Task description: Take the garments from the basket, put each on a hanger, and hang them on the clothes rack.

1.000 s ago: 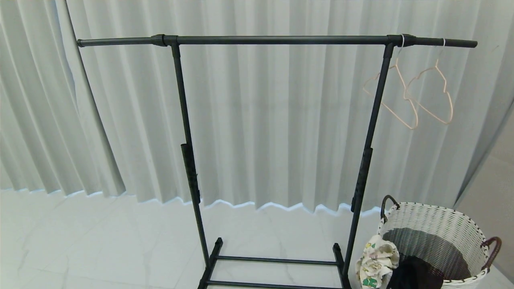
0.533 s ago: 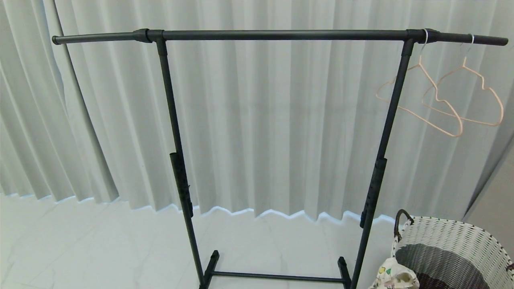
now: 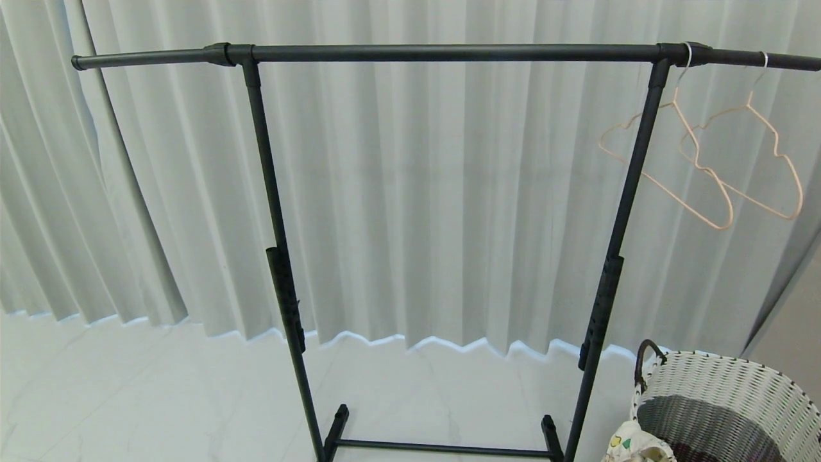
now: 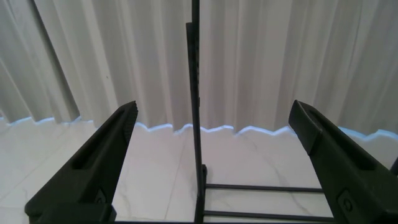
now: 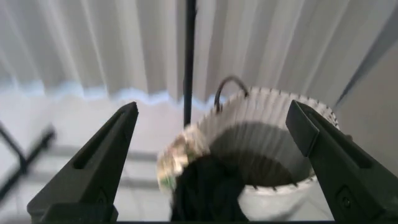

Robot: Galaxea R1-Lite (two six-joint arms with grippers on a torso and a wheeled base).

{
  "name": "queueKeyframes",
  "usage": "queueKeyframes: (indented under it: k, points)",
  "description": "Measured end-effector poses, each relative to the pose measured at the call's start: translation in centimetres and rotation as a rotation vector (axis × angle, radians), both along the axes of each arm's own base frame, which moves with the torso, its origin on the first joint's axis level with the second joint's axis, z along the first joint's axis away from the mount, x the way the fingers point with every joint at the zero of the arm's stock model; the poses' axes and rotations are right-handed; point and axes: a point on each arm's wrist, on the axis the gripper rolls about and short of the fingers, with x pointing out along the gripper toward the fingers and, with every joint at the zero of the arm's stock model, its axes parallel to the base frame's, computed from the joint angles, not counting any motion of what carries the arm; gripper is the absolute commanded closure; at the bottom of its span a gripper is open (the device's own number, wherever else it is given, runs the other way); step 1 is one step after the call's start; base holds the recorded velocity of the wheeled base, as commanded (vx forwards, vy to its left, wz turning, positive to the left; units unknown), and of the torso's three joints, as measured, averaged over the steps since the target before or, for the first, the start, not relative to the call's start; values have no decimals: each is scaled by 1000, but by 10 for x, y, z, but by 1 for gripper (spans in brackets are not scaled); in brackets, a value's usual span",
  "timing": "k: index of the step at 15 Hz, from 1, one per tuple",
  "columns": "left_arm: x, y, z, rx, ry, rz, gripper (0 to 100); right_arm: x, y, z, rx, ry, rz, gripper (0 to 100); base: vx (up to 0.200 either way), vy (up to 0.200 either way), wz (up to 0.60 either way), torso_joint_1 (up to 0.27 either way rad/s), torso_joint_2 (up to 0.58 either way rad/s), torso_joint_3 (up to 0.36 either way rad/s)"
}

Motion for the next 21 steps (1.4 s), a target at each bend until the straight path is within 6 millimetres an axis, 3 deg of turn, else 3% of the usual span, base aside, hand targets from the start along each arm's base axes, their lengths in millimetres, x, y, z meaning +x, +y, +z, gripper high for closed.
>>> queueKeyframes:
  k: [2,5,8,11,15,21]
  points:
    - [0,0,0,0,0,0,0,23,2,17,-88,164,45,0,0,0,0,0,0,0]
    - [0,0,0,0,0,0,0,78,7,27,-260,457,104,0,0,0,0,0,0,0]
    - [0,0,0,0,0,0,0,142,14,7,-402,716,159,0,0,0,0,0,0,0]
    - [0,0,0,0,0,0,0,189,19,-30,-496,913,187,0,0,0,0,0,0,0]
    - [0,0,0,0,0,0,0,206,21,-74,-533,1071,220,0,0,0,0,0,0,0]
    - [0,0,0,5,0,0,0,225,16,-109,-576,1107,143,0,0,0,0,0,0,0]
